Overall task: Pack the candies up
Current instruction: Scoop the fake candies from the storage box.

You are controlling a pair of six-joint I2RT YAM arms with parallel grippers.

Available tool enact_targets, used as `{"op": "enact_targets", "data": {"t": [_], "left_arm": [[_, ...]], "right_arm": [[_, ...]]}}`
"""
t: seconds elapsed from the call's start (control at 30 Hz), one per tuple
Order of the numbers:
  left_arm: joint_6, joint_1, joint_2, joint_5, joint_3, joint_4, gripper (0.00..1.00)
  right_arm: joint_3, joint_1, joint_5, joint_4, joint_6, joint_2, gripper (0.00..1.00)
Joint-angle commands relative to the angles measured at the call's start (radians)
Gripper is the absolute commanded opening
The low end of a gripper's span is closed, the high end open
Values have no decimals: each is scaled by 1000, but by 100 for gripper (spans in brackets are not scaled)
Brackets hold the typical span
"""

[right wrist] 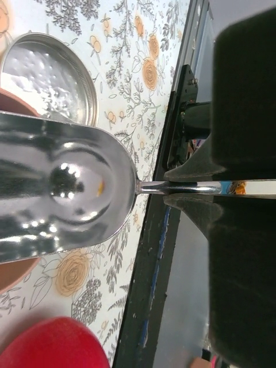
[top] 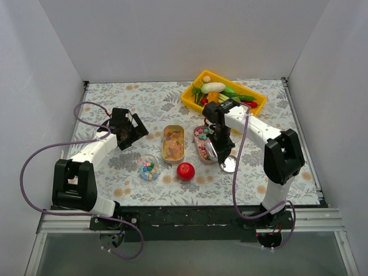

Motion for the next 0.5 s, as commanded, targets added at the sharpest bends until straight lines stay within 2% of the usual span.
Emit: {"op": "enact_targets", "data": {"t": [0.0, 0.23, 0.47], "left_arm": [[10, -3, -24, -11, -13, 21, 98], [18, -3, -12, -1, -10, 42, 98], [36, -6, 17, 55, 42, 62, 98]], "right_arm": [[83, -36, -88, -11, -46, 34, 1], [163, -40, -162, -11, -47, 115, 1], [97, -40, -176, -9, -44, 108, 1]]}}
